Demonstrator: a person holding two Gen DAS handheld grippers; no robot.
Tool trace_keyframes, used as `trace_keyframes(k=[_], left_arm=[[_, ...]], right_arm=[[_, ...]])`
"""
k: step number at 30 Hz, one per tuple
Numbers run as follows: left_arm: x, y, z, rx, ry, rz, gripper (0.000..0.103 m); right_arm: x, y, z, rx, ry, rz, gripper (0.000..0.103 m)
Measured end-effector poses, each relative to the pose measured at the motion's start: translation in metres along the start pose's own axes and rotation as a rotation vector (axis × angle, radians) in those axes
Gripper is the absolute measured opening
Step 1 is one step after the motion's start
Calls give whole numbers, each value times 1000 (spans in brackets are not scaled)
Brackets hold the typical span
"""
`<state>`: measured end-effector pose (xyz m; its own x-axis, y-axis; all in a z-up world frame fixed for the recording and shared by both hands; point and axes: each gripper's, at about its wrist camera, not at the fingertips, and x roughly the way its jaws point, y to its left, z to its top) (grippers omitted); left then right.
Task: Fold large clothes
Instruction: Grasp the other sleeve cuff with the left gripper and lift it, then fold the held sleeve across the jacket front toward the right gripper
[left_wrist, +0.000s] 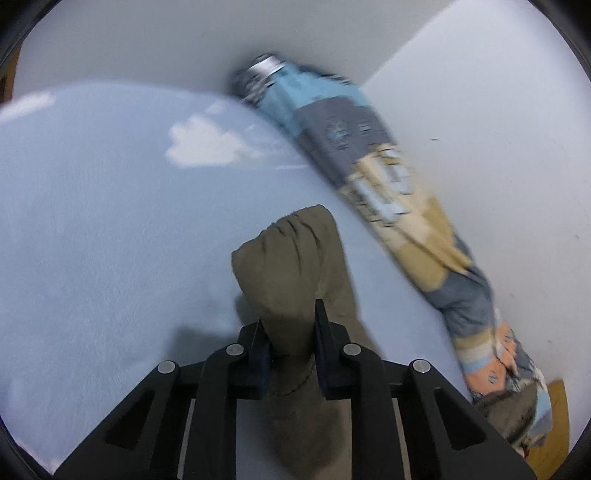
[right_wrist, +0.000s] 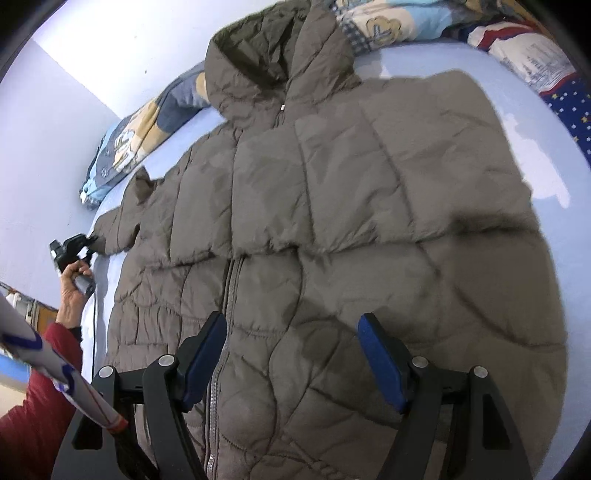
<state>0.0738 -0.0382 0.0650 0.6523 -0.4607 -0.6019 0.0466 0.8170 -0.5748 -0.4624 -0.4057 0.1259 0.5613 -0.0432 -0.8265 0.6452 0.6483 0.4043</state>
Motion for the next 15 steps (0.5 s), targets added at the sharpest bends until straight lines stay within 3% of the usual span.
trace_keyframes(k=[8,15], left_arm=[[-104,-112,-11,181,-58,-147,17],[-196,-196,-74,361,-51,-379,17]], right_arm=[[-33,-19,10,93,-93,31,78],[-56,-26,16,134,-167,47,78]])
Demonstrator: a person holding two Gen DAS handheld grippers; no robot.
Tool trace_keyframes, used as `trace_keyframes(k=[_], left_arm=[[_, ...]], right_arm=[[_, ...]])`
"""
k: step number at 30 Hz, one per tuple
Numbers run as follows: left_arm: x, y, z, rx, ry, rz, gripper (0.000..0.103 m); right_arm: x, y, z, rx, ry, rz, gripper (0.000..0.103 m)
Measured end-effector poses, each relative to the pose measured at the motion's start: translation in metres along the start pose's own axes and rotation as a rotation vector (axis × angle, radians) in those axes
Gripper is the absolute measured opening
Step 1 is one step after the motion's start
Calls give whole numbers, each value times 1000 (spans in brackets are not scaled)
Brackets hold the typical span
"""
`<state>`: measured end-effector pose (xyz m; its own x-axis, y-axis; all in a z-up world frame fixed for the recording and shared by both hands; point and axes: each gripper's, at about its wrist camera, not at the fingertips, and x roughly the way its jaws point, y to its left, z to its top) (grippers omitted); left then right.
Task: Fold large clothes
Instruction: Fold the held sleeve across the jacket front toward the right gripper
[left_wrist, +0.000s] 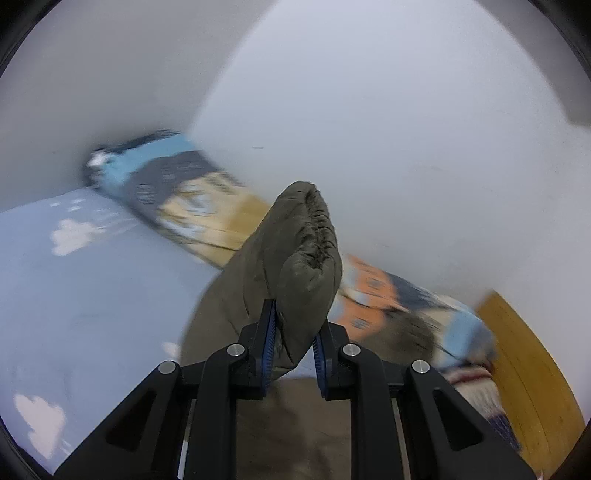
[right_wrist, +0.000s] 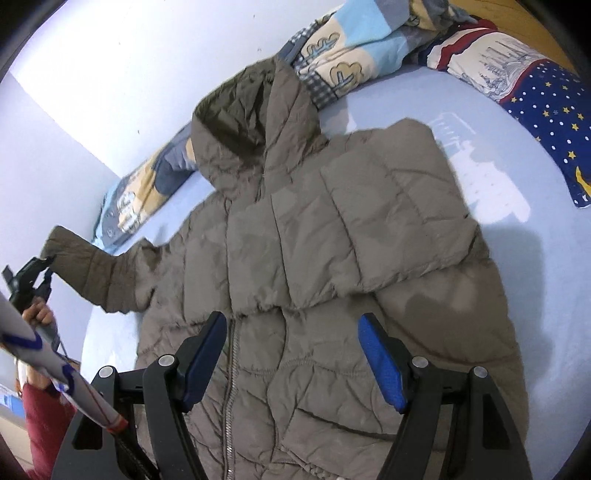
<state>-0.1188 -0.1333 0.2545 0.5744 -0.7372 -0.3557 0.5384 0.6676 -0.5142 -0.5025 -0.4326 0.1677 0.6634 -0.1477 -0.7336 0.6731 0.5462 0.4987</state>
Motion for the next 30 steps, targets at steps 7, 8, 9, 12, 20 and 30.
trace_keyframes(k=[7,8,9,12,20,30], left_arm=[[17,-91,-63,92,146,-154,17],[23,-106,-75,124,166,-165,17],[31,-119,-88,150,191,-180,17],[52,-154,-127,220,275,-224,17],[87,-195,-224,409,445,-230,18],[89,-192,-247,501,535,-177,65]], right_arm=[[-15,-5,5,27,-44,11,78],[-17,-6,5,33,-50,7,78],[-18,-7,6,36,-55,6,78],[-20,-8,8,38,-69,-15,78],[-19,-21,17,106,-80,-20,78],[-16,-28,18,161,-75,34,78]])
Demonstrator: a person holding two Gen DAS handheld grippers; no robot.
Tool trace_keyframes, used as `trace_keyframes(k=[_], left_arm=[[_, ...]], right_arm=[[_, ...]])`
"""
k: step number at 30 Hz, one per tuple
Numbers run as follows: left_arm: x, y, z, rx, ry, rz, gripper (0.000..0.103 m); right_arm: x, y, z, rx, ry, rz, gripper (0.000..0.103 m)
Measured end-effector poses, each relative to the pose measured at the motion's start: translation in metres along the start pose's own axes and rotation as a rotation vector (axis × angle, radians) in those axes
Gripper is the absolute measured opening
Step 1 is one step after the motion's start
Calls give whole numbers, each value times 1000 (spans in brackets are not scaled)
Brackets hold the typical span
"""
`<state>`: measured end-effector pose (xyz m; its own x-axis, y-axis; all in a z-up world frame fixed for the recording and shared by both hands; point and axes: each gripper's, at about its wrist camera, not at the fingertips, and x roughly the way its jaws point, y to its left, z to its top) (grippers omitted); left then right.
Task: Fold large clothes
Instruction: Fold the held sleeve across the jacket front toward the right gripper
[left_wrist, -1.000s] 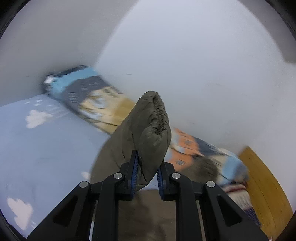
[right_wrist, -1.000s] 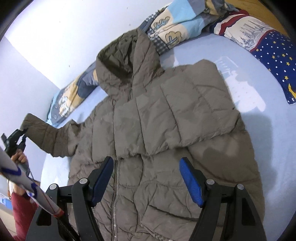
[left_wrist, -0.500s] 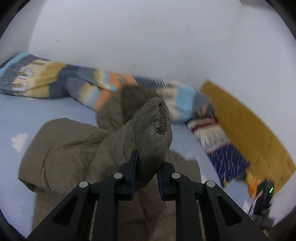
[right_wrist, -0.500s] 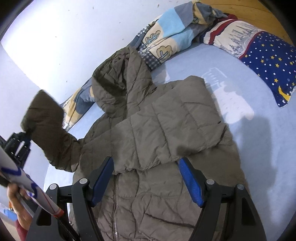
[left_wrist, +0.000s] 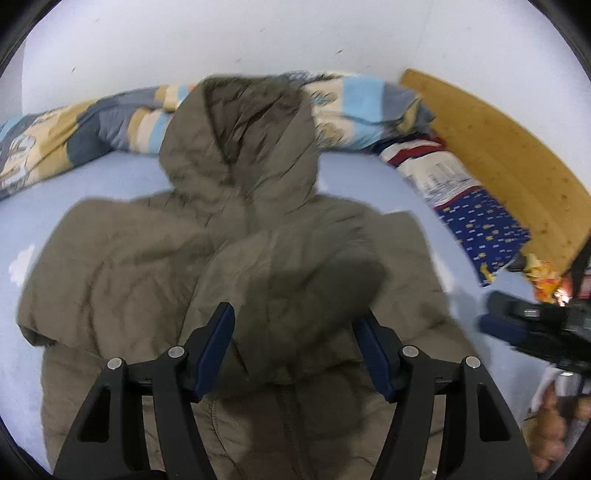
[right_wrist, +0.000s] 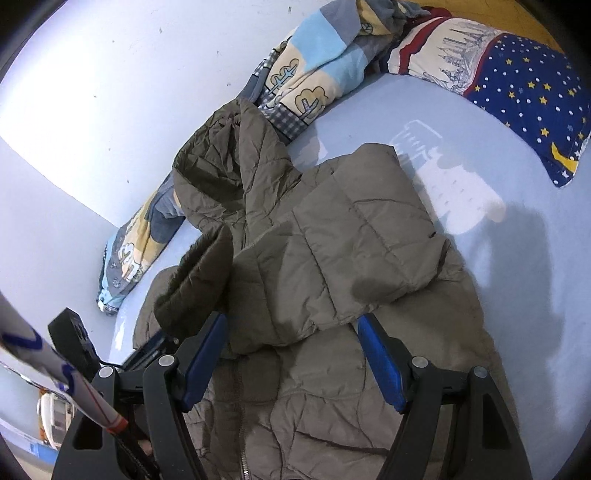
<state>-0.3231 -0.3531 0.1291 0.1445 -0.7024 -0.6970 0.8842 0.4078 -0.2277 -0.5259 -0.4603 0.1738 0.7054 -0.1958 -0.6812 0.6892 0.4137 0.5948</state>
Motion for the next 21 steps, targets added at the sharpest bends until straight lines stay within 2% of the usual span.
trace_keyframes(k=[3,7,10,13,16,18,21], left_arm=[[-33,-2,6,18,-70,6,76],[-74,23,3,-60,-120,21,78],[-95,64,-10,-119,-102,140,79],[-99,109,-17,-183,-64,239,79],[-100,156,-20,-292,-66,293,79],[-94,177,-23,-363,-48,309,79],[-85,197,-23,-468,-39,277,79]], right_arm=[[6,-1,1,37,8,51,79],[20,-1,0,75,37,110,78],[36,0,-1,102,71,147,79],[56,-1,-3,133,105,159,79],[82,-3,-9,190,152,188,79],[94,-3,-14,218,170,199,79],[107,2,-18,230,184,204,78]])
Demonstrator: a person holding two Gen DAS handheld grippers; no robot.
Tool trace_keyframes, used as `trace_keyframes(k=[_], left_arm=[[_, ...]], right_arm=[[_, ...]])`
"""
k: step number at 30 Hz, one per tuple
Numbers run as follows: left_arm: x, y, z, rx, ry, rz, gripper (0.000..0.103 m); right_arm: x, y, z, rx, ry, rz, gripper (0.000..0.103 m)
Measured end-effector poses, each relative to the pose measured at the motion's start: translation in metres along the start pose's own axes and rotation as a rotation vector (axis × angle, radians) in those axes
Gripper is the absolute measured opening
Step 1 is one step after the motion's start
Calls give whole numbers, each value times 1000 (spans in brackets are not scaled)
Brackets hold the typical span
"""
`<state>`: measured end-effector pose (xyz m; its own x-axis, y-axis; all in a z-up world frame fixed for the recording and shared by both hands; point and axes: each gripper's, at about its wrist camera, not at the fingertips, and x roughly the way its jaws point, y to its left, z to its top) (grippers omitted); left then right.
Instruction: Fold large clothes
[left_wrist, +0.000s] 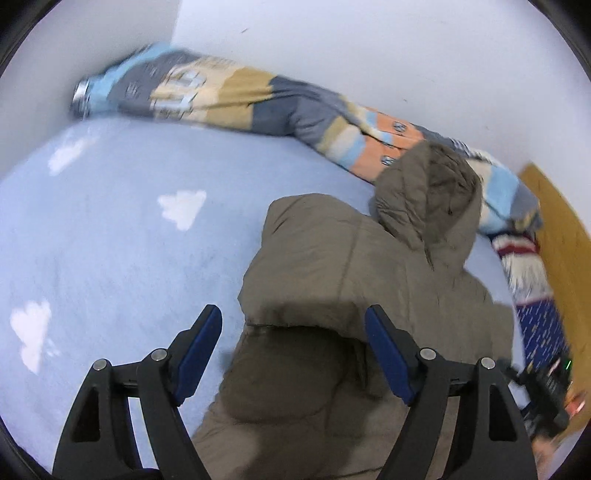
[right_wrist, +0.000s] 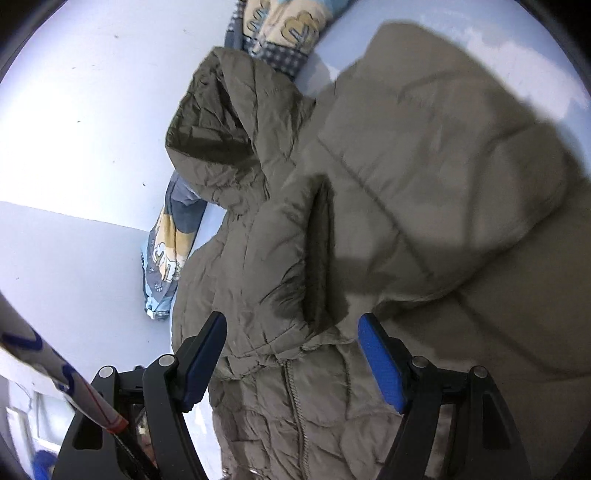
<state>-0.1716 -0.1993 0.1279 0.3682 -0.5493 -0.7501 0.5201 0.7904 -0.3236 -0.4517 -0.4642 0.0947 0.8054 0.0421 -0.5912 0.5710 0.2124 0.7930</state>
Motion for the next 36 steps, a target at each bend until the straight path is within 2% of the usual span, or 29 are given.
trace_keyframes(k=[1,2,3,4,5,9,11,15,17,20,22,24,26,28,29,31,32,33,36], left_arm=[[3,2,1,-17,5,-8,79],[5,1,0,-14,6,-8,79],[6,-1,0,-3,6,1,79],[8,-5,-1,19,-1,22,79],[8,-8,-1,32,-9,33,79],[13,-18,-2,101,-45,91,79],[20,-23,-3,134,-50,121,79],[41,-32,-7,181,-13,145,79],[52,-36,-11,219,14,177,79],[75,-38,-22,296,97,263,79],[83,-37,-27,318,132,281,79],[82,-35,-27,308,132,276,79],[68,-40,-23,313,97,289,79],[44,-51,-16,338,2,281,79],[36,-55,-15,347,-33,277,79],[19,-66,-14,372,-122,249,79],[16,-72,-16,383,-149,231,79],[17,-78,-19,390,-162,210,79],[35,-90,-32,412,-125,145,79]], right_arm=[[4,2,-2,-8,-5,4,77],[8,4,-4,-17,-6,14,69],[13,7,-6,-34,2,23,51],[15,8,-7,-52,3,8,44],[16,12,-8,-92,-10,-22,27],[1,18,-7,-121,-58,-61,21],[-12,22,-5,-142,-96,-110,21],[-35,21,5,-179,-175,-250,21],[-33,12,11,-165,-151,-258,21],[-22,0,12,-154,-125,-299,21],[-17,-4,12,-156,-125,-324,20],[-15,-3,15,-165,-126,-334,21],[-16,-2,16,-165,-121,-332,22],[-24,3,15,-150,-121,-349,28],[-32,8,14,-151,-134,-364,35],[-51,25,8,-205,-218,-427,42],[-59,33,4,-246,-266,-452,49],[-65,44,1,-301,-313,-467,56],[-62,65,-6,-454,-370,-455,57]])
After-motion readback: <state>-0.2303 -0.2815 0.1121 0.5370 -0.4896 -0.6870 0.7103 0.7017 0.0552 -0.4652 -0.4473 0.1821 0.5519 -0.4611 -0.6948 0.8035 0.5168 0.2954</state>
